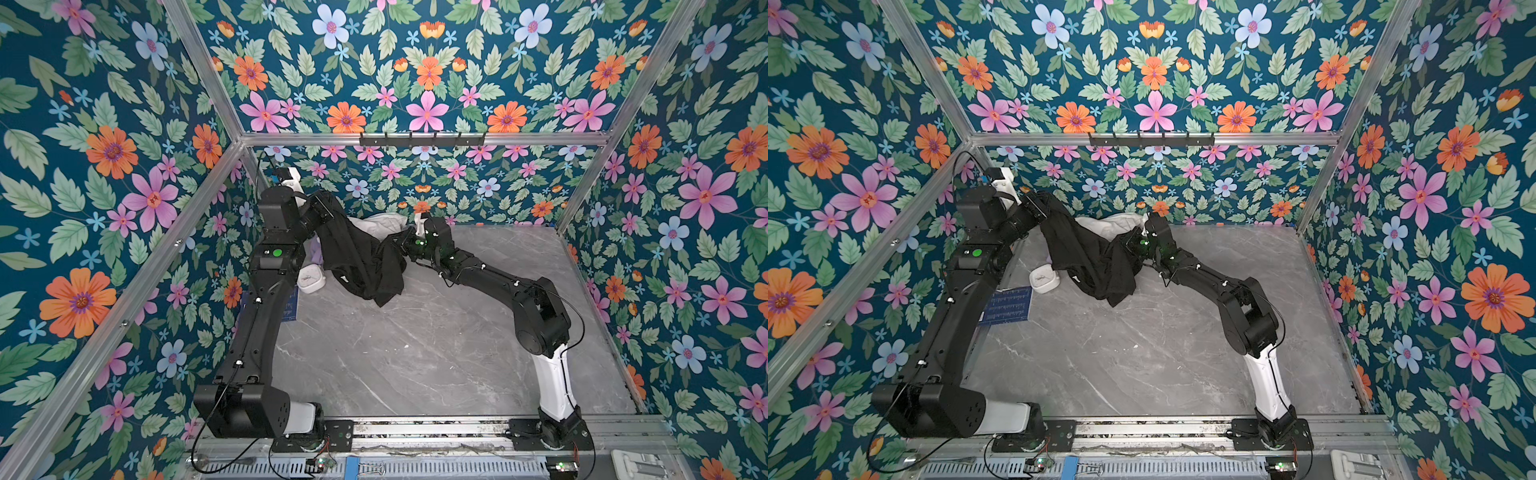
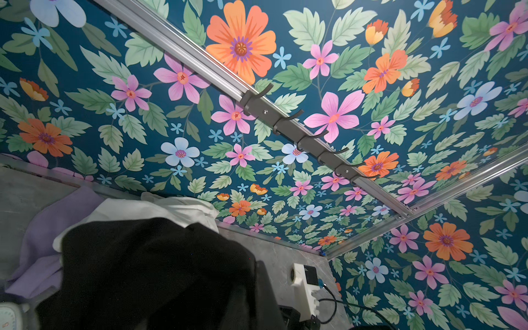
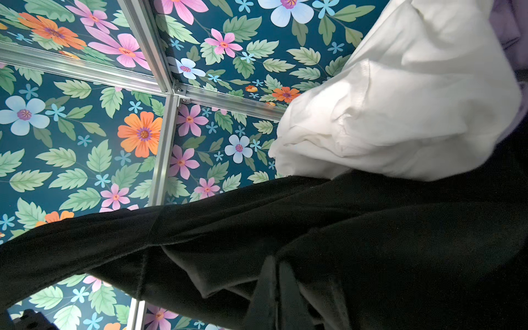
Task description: Pick out a specific cloth from the pile
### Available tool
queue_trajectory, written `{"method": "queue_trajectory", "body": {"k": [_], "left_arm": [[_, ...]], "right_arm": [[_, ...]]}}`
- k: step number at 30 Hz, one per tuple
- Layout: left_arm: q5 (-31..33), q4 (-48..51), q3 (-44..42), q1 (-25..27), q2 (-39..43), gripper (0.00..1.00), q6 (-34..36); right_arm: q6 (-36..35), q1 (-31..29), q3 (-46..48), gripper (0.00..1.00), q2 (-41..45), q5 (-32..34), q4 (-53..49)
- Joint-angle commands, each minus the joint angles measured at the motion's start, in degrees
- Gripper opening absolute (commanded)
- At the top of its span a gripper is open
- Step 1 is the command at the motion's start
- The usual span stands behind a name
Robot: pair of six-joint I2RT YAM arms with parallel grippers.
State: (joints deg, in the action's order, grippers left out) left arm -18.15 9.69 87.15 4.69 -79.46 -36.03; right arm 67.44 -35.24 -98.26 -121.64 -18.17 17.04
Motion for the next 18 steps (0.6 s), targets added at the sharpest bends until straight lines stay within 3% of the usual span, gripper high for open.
{"method": "queue_trajectory", "body": {"k": [1, 18], "left_arm": [[0.1, -3.8, -0.9, 0.0, 0.6, 0.06, 0.1], [1.1, -3.6, -3.7, 0.0, 2.6, 0.06, 1.0]], "right_arm": [[-0.5, -0.2, 0.2, 0.00, 1.5, -0.5, 2.2], [-1.5, -1.0, 1.4, 0.00, 8.4, -0.3, 2.6]]}}
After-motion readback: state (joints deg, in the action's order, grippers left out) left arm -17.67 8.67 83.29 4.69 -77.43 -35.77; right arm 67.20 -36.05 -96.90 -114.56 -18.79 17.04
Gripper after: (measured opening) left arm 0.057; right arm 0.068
